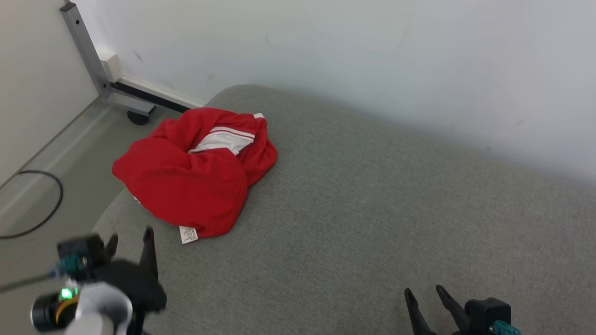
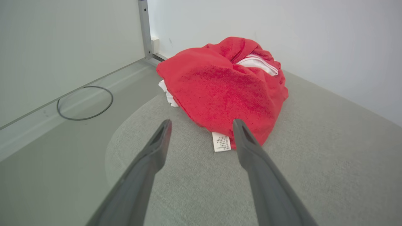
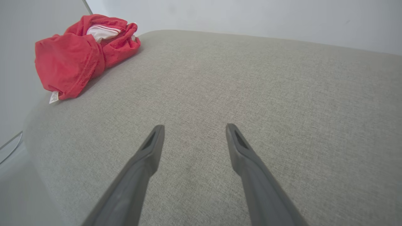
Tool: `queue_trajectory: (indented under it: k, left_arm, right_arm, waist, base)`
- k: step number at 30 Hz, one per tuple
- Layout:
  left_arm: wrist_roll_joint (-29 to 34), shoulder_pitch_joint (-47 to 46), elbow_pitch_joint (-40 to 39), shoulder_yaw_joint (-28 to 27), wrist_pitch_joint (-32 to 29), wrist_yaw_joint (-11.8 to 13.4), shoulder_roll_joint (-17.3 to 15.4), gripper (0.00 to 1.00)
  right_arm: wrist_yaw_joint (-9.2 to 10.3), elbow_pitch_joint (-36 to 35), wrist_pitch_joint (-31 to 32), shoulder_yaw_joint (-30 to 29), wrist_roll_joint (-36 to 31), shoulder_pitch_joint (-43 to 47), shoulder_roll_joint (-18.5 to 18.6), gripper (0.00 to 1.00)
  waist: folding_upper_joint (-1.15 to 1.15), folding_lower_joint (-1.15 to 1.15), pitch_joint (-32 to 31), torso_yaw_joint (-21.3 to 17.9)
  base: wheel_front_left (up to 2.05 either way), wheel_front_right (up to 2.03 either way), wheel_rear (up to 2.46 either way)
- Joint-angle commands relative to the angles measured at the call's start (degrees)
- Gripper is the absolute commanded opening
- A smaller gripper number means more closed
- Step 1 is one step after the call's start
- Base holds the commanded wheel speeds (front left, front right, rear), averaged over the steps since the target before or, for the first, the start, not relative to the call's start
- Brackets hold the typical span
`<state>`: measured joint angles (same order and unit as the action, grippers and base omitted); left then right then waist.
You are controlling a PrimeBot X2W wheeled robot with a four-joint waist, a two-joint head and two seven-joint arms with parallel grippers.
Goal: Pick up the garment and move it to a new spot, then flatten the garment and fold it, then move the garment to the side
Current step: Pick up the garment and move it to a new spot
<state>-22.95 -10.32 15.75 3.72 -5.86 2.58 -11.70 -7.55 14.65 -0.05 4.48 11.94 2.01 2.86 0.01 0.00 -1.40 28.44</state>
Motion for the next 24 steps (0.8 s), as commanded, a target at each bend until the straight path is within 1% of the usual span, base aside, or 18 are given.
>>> queue_trajectory:
  k: [1,2,3,7,9,10,14,19,21,22,24]
  left_arm:
    - [-0.9,-6.9,5.8,-0.1,-1.8,-0.1,0.2,1.00]
    - [-1.2,-9.4,8.4,-0.6,-2.3,0.2,0.1,1.00]
    - [-1.2,-9.4,8.4,-0.6,-2.3,0.2,0.1,1.00]
    - [-3.5,-18.1,17.0,-2.4,-2.5,0.5,0.2,1.00]
    - [-3.6,-21.4,20.5,-2.9,-2.2,0.5,-0.1,1.00]
    - [-2.9,-22.8,22.3,-2.5,-2.4,1.0,-0.4,1.00]
    - [-3.2,-27.7,28.1,-2.1,-1.8,1.5,0.6,1.00]
    - [-3.4,-31.5,33.9,-3.1,-0.1,3.4,-0.2,1.00]
    - [-3.2,-32.5,37.1,-3.6,1.0,4.3,-1.3,1.00]
    - [-3.4,-32.8,38.0,-3.8,1.3,4.5,-1.6,1.00]
    - [-3.8,-33.5,39.5,-4.1,2.0,4.0,-1.9,1.00]
  right_arm:
    - [0.11,-3.1,2.0,-0.1,-1.9,1.5,0.0,1.00]
    - [0.11,-4.7,3.0,0.2,-2.8,1.5,0.0,1.00]
    - [0.11,-4.7,3.0,0.2,-2.8,1.5,0.0,1.00]
    - [0.12,-11.3,7.3,0.9,-6.2,2.1,0.3,1.00]
    - [0.12,-14.4,9.1,0.7,-7.2,2.7,0.9,1.00]
    - [0.12,-15.9,9.8,0.4,-7.4,3.0,1.2,1.00]
    - [0.12,-20.4,12.2,-1.0,-7.8,5.1,2.6,1.00]
    - [0.11,-24.7,13.7,-2.3,-7.9,6.8,2.9,1.00]
    - [0.12,-25.9,14.3,-2.1,-7.7,7.8,2.5,1.00]
    - [0.12,-26.2,14.5,-1.9,-7.7,8.0,2.5,1.00]
    - [0.12,-26.5,14.4,-1.9,-7.5,8.3,2.5,1.00]
  waist:
    - [-0.01,0.00,3.7,-1.8]
    - [-0.01,0.00,5.1,-3.0]
    - [-0.01,0.00,5.1,-3.0]
    - [-0.01,0.00,10.5,-8.0]
    - [-0.01,0.00,12.8,-9.9]
    - [-0.01,0.00,13.9,-10.7]
    - [-0.01,0.00,16.5,-12.5]
    - [-0.01,0.00,18.5,-14.8]
    - [-0.01,0.00,19.0,-15.8]
    - [-0.01,0.00,19.0,-16.2]
    - [-0.01,0.00,19.1,-16.8]
  base:
    - [0.00,0.00,0.00]
    - [0.00,0.00,0.00]
    - [0.00,0.00,0.00]
    - [0.00,0.00,0.00]
    - [0.00,0.00,0.00]
    - [0.00,0.00,0.00]
    - [0.00,0.00,0.00]
    - [0.00,0.00,0.00]
    - [0.00,0.00,0.00]
    - [0.00,0.00,0.00]
    - [0.00,0.00,0.00]
